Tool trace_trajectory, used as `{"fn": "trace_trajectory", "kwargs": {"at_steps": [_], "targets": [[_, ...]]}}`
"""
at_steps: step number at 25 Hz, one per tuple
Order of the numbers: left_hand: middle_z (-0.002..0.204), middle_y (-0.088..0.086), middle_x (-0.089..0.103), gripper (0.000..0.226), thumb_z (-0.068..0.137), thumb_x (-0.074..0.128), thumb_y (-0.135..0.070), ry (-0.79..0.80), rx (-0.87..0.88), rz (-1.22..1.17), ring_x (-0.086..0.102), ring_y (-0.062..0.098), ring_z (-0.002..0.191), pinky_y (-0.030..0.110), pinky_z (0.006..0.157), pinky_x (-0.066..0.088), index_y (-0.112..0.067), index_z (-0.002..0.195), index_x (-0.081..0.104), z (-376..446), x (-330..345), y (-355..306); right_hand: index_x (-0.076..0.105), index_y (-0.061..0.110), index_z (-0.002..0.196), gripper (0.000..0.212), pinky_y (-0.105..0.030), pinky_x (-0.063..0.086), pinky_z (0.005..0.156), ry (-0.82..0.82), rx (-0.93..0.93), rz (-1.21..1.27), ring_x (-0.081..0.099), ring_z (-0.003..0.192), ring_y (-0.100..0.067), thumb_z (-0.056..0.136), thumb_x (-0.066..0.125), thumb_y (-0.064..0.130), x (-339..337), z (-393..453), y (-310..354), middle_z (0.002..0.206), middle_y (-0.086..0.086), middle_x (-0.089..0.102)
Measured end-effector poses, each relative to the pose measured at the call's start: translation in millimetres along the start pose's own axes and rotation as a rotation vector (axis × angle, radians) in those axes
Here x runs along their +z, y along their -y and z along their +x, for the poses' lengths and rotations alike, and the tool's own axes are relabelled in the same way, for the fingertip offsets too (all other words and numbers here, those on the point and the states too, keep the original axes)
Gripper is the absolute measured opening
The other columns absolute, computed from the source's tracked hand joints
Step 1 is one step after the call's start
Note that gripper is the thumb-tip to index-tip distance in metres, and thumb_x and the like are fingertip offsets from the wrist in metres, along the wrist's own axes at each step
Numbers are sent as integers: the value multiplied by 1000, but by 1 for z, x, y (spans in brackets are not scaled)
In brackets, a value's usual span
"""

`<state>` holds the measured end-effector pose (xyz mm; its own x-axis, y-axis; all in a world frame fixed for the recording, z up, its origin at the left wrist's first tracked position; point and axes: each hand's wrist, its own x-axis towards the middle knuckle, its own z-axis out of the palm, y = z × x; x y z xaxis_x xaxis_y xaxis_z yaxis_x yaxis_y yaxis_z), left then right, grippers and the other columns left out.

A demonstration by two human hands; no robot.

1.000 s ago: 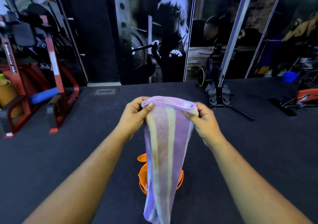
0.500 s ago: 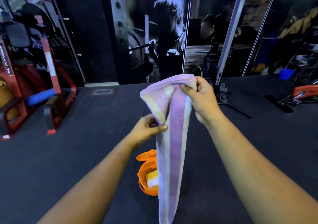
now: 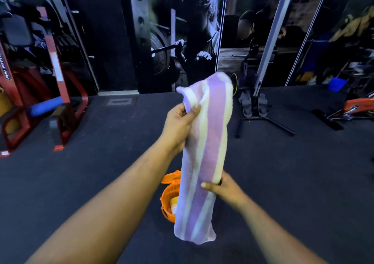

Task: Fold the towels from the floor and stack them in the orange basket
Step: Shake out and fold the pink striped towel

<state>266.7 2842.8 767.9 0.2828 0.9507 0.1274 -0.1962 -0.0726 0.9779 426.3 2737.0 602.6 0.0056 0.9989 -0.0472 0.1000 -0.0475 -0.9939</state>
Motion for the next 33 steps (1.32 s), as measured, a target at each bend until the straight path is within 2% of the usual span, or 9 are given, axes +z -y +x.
{"fn": "trace_trajectory", "kwargs": {"at_steps": [3, 8, 11, 14, 16, 21, 25, 29, 33], "targets": [[110, 4, 77, 30, 103, 57, -41, 31, -15, -7, 73, 20, 106, 42, 92, 58, -16, 111, 71, 8, -3, -6, 73, 8, 107, 15, -50, 57, 92, -159, 40, 158, 71, 95, -20, 92, 73, 12, 20, -7, 4, 105, -11, 77], [106, -4, 77, 77, 78, 42, -92, 176, -424, 99, 73, 7, 90, 30, 74, 58, -33, 121, 67, -34, -47, 85, 71, 4, 109, 17, -36, 62, 77, -227, 96, 534, 73, 82, -23, 93, 66, 7, 14, 13, 63, 97, -14, 77], [130, 2, 70, 103, 64, 37, -101, 209, -659, 0, 66, 16, 118, 42, 106, 50, -28, 132, 61, -73, -57, 147, 70, 7, 111, 19, -36, 59, 80, -242, 208, 612, 72, 82, -23, 94, 66, 14, 7, 24, 81, 96, -14, 75], [116, 5, 73, 46, 104, 43, -55, 183, -605, 29, 70, 17, 103, 35, 89, 58, -19, 124, 63, -87, -46, 145, 66, 8, 119, 28, -37, 56, 91, -205, 239, 680, 70, 93, -23, 93, 68, 15, -5, 32, 72, 103, -13, 71], [111, 4, 77, 38, 99, 64, -34, 166, -505, 82, 74, 16, 100, 28, 80, 58, -8, 126, 64, -80, -45, 139, 66, 16, 107, 12, -38, 53, 92, -187, 227, 655, 67, 95, -23, 96, 66, 21, -11, 32, 61, 101, -12, 67], [126, -1, 69, 62, 89, 65, -61, 113, -508, 155, 67, 14, 116, 40, 105, 52, -19, 133, 57, -54, -34, 125, 73, 14, 101, 60, -42, 54, 94, -20, 398, 118, 71, 89, -21, 87, 52, 68, -4, 1, 26, 90, -2, 76], [121, 6, 72, 54, 83, 73, -41, 230, -515, 189, 70, 20, 111, 46, 104, 53, -14, 128, 61, -37, -33, 121, 75, 7, 108, 27, -42, 58, 93, -153, 190, 125, 74, 101, -25, 92, 74, 28, 7, -14, 6, 105, -10, 78], [72, -2, 48, 43, 86, 77, -41, 122, -339, 627, 49, 17, 65, 31, 61, 39, -14, 74, 45, -26, -35, 116, 69, 0, 91, 34, -36, 43, 65, -326, 120, 8, 56, 71, -15, 90, 76, 34, 7, -1, 10, 80, -4, 67], [78, -3, 49, 47, 91, 59, -64, 55, -342, 462, 48, 15, 72, 29, 67, 38, -19, 81, 52, -19, -37, 104, 71, 9, 111, 18, -29, 56, 81, -352, 84, 271, 71, 91, -13, 102, 60, 20, 9, 10, 35, 104, -6, 77]]}}
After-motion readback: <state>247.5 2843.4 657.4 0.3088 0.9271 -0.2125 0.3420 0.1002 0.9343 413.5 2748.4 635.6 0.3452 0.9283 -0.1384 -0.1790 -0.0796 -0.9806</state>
